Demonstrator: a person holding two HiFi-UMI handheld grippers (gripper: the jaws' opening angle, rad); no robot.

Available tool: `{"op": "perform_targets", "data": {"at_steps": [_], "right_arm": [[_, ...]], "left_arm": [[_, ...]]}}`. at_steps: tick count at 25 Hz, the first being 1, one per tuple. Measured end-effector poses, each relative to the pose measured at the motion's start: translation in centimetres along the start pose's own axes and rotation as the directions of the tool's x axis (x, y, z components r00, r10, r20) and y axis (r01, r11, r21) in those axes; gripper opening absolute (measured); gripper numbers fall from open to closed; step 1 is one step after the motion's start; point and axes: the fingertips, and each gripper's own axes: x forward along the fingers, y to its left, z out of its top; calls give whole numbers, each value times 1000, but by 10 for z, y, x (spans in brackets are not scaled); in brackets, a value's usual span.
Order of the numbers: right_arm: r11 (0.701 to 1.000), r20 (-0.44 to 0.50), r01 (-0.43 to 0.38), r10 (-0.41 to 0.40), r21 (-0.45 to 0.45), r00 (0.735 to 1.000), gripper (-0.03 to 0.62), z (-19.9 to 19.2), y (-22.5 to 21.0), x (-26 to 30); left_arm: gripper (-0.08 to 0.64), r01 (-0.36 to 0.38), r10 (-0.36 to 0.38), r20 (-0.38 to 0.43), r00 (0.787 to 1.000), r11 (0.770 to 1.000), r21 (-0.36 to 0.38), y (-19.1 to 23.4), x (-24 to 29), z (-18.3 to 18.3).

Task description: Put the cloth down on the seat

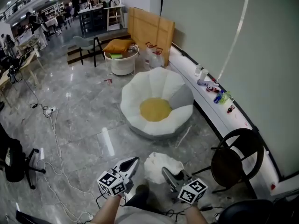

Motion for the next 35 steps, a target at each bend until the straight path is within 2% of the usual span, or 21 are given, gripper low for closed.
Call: {"op": "perform_targets", "data": {"at_steps": [9, 20, 25, 30, 35], "right_arm": [[1000, 6, 19, -19, 14, 1000, 75, 34, -66, 37], [998, 34, 56, -56, -4, 998, 75, 89, -152, 119], [996, 61, 89, -88, -13, 994, 75, 113, -188, 152], [995, 54, 100, -98, -30, 994, 75, 129, -218, 183], [996, 31, 73, -72, -42, 997, 75, 148, -256, 210]], "left_arm": [[12, 54, -54, 3, 999, 998, -10, 51, 86, 20], [12, 111, -111, -12, 994, 994, -25, 141, 188, 50], [13, 151, -152, -23, 988, 988, -20, 168, 223, 59], [13, 151, -151, -18, 988, 988, -26, 192, 252, 65], [13, 121, -122, -16, 992, 992, -26, 213, 288, 78]]}}
